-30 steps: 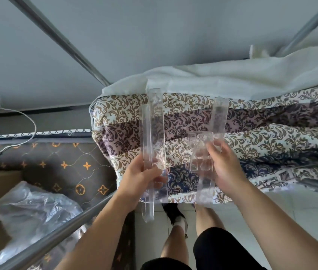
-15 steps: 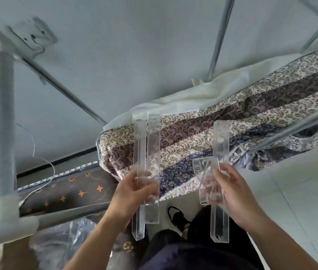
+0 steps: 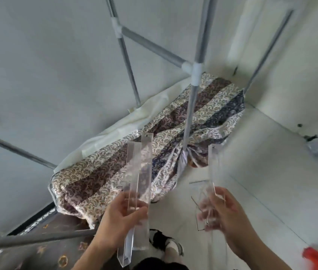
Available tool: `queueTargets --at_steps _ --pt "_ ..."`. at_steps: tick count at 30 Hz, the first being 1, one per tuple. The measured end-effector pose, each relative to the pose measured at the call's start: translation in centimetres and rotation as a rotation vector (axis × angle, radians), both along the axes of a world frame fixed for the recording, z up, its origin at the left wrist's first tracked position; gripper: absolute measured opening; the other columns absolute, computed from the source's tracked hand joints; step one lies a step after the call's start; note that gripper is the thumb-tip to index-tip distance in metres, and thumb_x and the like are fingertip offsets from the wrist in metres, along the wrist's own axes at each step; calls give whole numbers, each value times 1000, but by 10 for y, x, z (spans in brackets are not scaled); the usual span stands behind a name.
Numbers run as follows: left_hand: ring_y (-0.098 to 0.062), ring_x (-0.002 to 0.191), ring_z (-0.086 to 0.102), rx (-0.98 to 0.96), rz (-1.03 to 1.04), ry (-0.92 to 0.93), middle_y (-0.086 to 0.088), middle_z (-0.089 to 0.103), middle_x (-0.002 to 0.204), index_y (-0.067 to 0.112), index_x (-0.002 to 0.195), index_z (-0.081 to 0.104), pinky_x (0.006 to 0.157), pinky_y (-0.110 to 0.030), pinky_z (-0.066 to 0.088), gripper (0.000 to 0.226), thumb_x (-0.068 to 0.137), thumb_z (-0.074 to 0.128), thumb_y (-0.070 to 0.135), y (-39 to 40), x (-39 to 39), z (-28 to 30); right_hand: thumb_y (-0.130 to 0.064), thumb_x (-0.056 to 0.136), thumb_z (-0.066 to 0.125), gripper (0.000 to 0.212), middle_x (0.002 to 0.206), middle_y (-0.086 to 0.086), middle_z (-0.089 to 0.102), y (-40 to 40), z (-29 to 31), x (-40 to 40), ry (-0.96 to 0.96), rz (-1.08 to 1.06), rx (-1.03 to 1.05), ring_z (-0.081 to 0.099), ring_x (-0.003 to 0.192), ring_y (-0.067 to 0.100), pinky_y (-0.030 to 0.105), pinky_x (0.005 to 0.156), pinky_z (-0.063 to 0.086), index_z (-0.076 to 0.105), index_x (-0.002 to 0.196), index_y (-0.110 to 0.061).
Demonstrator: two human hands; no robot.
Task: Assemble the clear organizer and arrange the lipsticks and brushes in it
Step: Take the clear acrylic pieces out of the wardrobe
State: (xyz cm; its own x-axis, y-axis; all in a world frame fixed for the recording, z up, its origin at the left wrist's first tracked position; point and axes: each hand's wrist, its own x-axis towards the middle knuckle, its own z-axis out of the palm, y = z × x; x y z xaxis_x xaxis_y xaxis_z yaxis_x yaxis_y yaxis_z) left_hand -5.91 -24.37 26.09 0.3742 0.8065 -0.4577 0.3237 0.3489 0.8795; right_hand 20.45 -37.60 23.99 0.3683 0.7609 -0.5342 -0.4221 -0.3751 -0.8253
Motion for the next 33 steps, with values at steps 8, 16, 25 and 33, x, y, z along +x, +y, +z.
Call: queueTargets --at_steps 8,16,25,33 --pt "-34 77 76 -16 -279 -68 -17 77 94 9 113 66 62 -34 60 50 69 87 19 -137 111 0 -49 85 71 31 81 17 69 -221 34 52 -50 -370 8 66 63 35 34 47 49 64 100 -23" --pt "-31 81 78 45 -814 -96 -11 78 98 16 114 65 66 -36 63 35 84 84 16 -260 275 23 -34 88 66 29 77 19 66 -436 41 74 -88 -994 -2 64 57 32 30 44 46 63 107 -13" --pt "-29 81 78 27 -1220 -131 -9 77 96 18 115 65 66 -34 62 37 84 84 22 -379 444 21 -34 87 65 12 80 17 70 -552 38 111 -76 -1432 -36 67 59 32 34 47 49 67 91 -23" --pt "-31 79 77 31 -1586 -124 -12 78 95 14 114 64 62 -30 60 47 75 84 29 -494 588 27 -26 97 59 15 83 16 71 -631 50 138 -91 -1811 -88 67 62 32 36 47 51 65 106 -16"
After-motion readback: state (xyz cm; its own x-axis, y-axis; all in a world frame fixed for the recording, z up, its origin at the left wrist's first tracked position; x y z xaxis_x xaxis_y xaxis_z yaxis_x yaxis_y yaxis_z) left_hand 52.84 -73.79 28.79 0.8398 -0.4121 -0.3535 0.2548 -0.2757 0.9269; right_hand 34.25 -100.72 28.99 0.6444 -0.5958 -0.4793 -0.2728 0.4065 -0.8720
